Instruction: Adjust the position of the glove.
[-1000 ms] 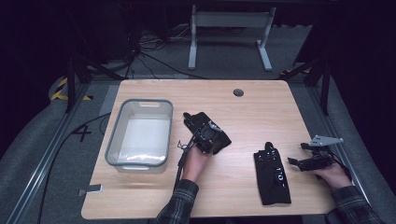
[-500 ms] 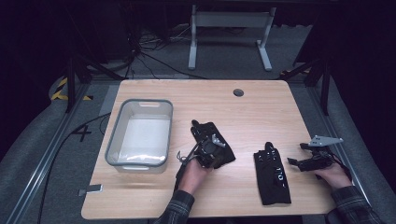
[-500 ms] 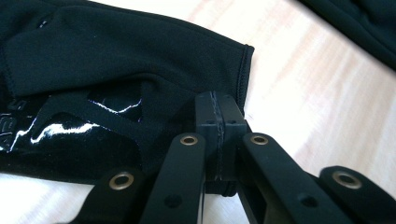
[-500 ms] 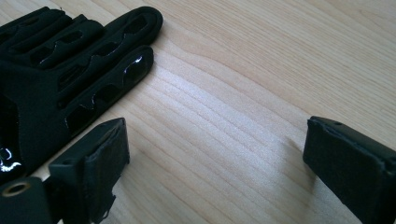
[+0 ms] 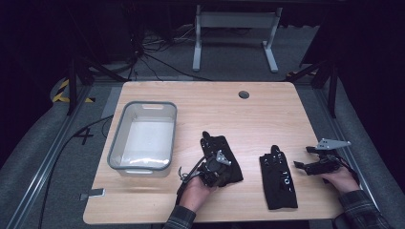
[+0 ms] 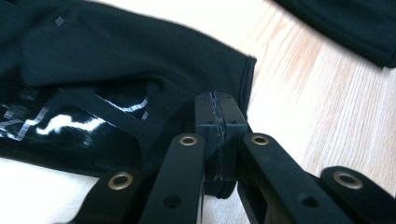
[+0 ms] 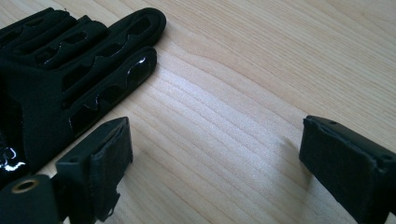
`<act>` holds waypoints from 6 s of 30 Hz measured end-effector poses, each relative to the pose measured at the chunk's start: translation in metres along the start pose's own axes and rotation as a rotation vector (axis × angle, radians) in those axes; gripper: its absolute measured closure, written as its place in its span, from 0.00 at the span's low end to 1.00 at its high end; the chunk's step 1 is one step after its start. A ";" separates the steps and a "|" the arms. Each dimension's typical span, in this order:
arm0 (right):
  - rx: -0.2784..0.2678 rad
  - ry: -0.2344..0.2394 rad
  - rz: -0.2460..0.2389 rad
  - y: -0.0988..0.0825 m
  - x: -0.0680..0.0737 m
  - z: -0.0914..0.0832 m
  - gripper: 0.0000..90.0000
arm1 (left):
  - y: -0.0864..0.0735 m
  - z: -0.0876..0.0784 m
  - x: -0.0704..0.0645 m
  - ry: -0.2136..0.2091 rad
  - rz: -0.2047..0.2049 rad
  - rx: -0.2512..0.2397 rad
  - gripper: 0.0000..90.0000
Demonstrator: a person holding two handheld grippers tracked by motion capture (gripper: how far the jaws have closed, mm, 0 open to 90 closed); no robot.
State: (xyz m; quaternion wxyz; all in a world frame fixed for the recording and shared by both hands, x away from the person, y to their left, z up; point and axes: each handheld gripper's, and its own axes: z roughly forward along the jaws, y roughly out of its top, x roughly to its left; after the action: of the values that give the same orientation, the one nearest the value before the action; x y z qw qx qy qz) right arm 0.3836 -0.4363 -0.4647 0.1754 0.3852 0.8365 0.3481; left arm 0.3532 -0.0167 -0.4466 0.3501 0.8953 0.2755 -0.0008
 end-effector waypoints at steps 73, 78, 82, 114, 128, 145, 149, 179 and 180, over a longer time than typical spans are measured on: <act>-0.044 0.077 -0.022 0.006 0.005 -0.008 0.39 | 0.034 0.026 0.004 0.008 0.095 -0.012 0.88; -0.095 0.177 -0.042 0.012 0.021 -0.021 0.72 | 0.025 0.010 0.004 0.024 0.043 -0.035 0.76; -0.078 0.266 -0.096 0.015 0.042 -0.021 0.94 | 0.016 0.004 0.003 0.042 -0.003 -0.029 0.60; 0.037 0.339 -0.225 0.019 0.073 0.002 1.00 | 0.015 0.025 -0.008 0.103 -0.047 0.005 0.81; 0.034 0.339 -0.243 0.025 0.080 0.008 1.00 | 0.016 0.012 0.000 0.059 -0.100 -0.044 0.96; 0.036 0.295 -0.280 0.042 0.093 0.025 1.00 | 0.027 -0.014 0.003 -0.034 -0.121 -0.141 0.96; 0.037 0.291 -0.287 0.047 0.095 0.029 1.00 | 0.031 -0.015 0.003 -0.046 -0.119 -0.157 0.97; 0.035 0.352 -0.302 0.070 0.102 0.055 1.00 | 0.076 0.019 -0.007 -0.133 -0.035 -0.150 0.94; 0.034 0.351 -0.304 0.070 0.102 0.055 1.00 | 0.078 0.020 -0.008 -0.138 -0.035 -0.160 0.93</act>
State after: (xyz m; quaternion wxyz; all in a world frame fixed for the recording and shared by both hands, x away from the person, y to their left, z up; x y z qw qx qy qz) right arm 0.3857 -0.3015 -0.4549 0.0712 0.1913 0.9083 0.3651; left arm 0.3886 -0.0802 -0.4115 0.4385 0.8574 0.2654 -0.0468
